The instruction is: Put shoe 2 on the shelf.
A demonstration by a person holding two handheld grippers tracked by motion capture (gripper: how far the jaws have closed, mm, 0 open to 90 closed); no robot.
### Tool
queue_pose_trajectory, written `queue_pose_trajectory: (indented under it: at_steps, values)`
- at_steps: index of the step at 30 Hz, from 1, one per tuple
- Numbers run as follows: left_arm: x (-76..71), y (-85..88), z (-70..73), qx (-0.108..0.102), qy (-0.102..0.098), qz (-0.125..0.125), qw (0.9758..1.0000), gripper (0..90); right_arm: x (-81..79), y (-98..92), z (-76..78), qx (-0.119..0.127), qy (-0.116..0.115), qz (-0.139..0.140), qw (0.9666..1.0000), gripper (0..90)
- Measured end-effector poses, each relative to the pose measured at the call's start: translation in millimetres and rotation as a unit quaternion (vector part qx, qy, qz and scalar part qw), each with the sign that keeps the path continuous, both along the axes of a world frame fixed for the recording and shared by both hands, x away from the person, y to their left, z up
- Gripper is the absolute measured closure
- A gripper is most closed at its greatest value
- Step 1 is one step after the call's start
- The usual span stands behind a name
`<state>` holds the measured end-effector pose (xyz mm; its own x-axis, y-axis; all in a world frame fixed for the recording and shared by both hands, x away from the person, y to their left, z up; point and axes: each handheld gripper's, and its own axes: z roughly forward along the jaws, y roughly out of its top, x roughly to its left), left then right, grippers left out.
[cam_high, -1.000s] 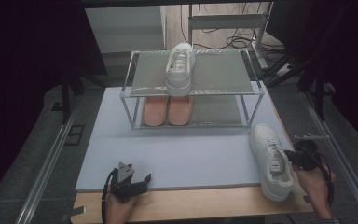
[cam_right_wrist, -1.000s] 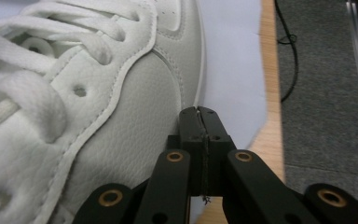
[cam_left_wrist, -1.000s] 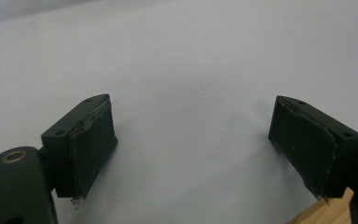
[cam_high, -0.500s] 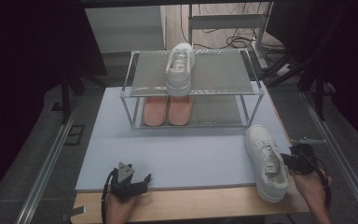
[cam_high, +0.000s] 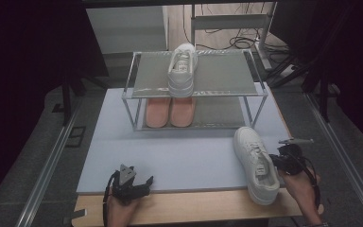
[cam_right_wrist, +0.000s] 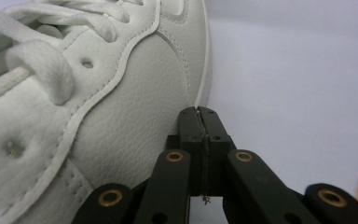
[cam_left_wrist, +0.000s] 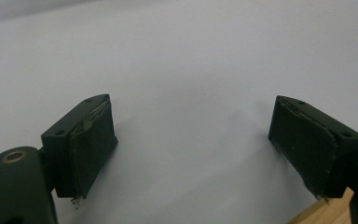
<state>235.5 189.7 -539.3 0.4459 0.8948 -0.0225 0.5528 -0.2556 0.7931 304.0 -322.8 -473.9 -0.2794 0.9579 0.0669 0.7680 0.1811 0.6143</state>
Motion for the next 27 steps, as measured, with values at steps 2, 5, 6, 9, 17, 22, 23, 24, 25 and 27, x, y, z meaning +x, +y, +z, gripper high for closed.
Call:
queue_pose_trajectory:
  at_steps: [2, 5, 6, 9, 17, 22, 23, 24, 25, 27]
  values:
    - [0.0, 0.0, 0.0, 0.000, 0.000, 0.000, 1.0000, 14.1, 1.4, 6.6, -0.1, 0.001, 0.000, 0.004, 1.0000, 89.9]
    - [0.0, 0.0, 0.0, 0.000, 0.000, 0.000, 1.0000, 14.1, 3.7, 16.6, -0.3, 0.001, 0.001, 0.013, 0.9999, 90.0]
    - [0.0, 0.0, 0.0, 0.000, 0.000, 0.000, 1.0000, 14.1, 4.5, 19.9, -0.4, 0.001, 0.001, 0.016, 0.9999, 89.9]
    - [0.0, 0.1, 0.0, 0.000, 0.000, 0.000, 1.0000, 14.1, 6.8, 30.6, -0.3, 0.001, 0.003, 0.026, 0.9996, 89.9]
    - [0.0, 0.0, 0.0, 0.000, 0.000, 0.000, 1.0000, 14.1, 14.3, 62.7, -0.8, -0.001, 0.004, 0.058, 0.9983, 89.9]
    - [0.0, 0.3, 0.1, 0.001, 0.000, -0.001, 1.0000, 14.1, 19.2, 84.5, -0.9, 0.000, 0.005, 0.081, 0.9967, 89.9]
    - [0.0, 0.3, 0.1, 0.001, 0.001, -0.001, 1.0000, 14.0, 20.2, 88.3, -1.2, -0.001, 0.004, 0.086, 0.9963, 89.9]
    - [0.0, 0.3, 0.1, 0.001, 0.001, -0.001, 1.0000, 14.1, 21.1, 91.8, -1.3, 0.000, 0.004, 0.090, 0.9959, 89.9]
    - [0.0, 0.3, 0.1, 0.001, 0.000, -0.001, 1.0000, 14.1, 21.9, 94.8, -1.5, 0.000, 0.002, 0.095, 0.9955, 89.9]
    - [0.0, 0.3, 0.1, 0.001, 0.001, -0.001, 1.0000, 14.1, 23.0, 99.0, -1.7, -0.001, 0.000, 0.101, 0.9948, 89.8]
